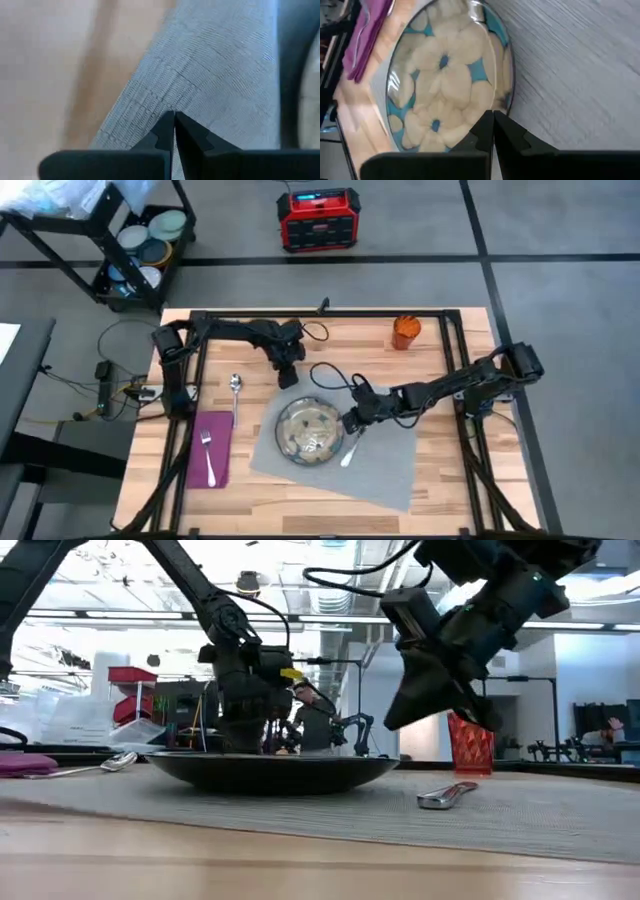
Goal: Set table place
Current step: Move the silver knife beside the white floral patterned plate on the gray placemat, then put the silver spoon beside the silver knife on the gray placemat
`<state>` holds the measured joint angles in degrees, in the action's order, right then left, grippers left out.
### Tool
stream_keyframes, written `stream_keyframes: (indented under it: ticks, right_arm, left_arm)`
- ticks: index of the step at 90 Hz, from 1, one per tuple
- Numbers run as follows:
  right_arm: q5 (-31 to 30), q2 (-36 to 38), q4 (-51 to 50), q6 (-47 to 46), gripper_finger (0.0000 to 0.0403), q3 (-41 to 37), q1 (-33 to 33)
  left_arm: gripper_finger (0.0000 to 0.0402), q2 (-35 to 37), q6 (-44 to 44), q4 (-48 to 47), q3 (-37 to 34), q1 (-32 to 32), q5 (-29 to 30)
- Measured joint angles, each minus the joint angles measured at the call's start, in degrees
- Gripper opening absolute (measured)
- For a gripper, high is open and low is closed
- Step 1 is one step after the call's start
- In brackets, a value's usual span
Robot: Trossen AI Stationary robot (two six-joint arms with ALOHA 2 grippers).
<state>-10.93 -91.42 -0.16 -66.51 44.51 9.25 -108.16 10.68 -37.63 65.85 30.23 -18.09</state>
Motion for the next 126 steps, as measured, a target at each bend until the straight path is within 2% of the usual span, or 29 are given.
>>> stream_keyframes:
  ticks: [10,22,41,52,65,82,90,99,107,117,126]
  right_arm:
    - [-6.0,0.5,-5.4,-6.2,0.0000,0.0,1.5]
    - [-8.0,2.1,-7.3,-10.3,0.0000,0.0,4.5]
    - [-13.3,5.0,-16.7,-23.8,0.0000,0.0,12.4]
    - [-12.2,5.5,-24.2,-30.6,0.0000,0.0,15.9]
    - [-8.5,5.1,-29.8,-33.1,0.0000,0.0,17.2]
    - [-9.3,5.0,-30.7,-33.1,0.0000,0.0,16.1]
    - [-9.9,5.0,-30.7,-32.2,0.0000,0.0,15.6]
    - [-10.5,5.0,-31.3,-32.0,0.0000,0.0,15.2]
    - [-12.0,4.9,-31.2,-32.0,0.0000,0.0,15.0]
    - [-13.5,4.9,-31.3,-32.0,0.0000,0.0,14.5]
    - [-13.9,4.9,-31.3,-30.2,0.0000,0.0,13.7]
  left_arm:
    - [0.0000,0.2,0.6,-2.1,0.9,-0.4,7.6]
    - [0.0000,0.4,2.6,-4.2,1.0,-0.1,10.4]
    - [0.0000,0.4,3.6,-7.0,0.8,-0.2,10.5]
    - [0.0000,0.4,2.5,-10.2,0.8,-1.0,9.3]
    - [0.0000,0.4,2.7,-13.1,0.7,-3.1,6.3]
    - [0.0000,1.9,2.4,-14.1,1.3,-4.1,7.1]
    - [0.0000,5.3,-0.4,-13.6,2.4,-3.3,9.8]
    - [0.0001,9.2,-7.4,-13.6,2.4,-1.5,13.3]
    - [0.0011,12.4,-13.5,-13.6,0.8,0.3,13.9]
    - [0.0039,17.3,-19.3,-14.2,-3.5,2.1,14.6]
    - [0.0073,22.3,-25.6,-14.7,-10.0,2.5,15.1]
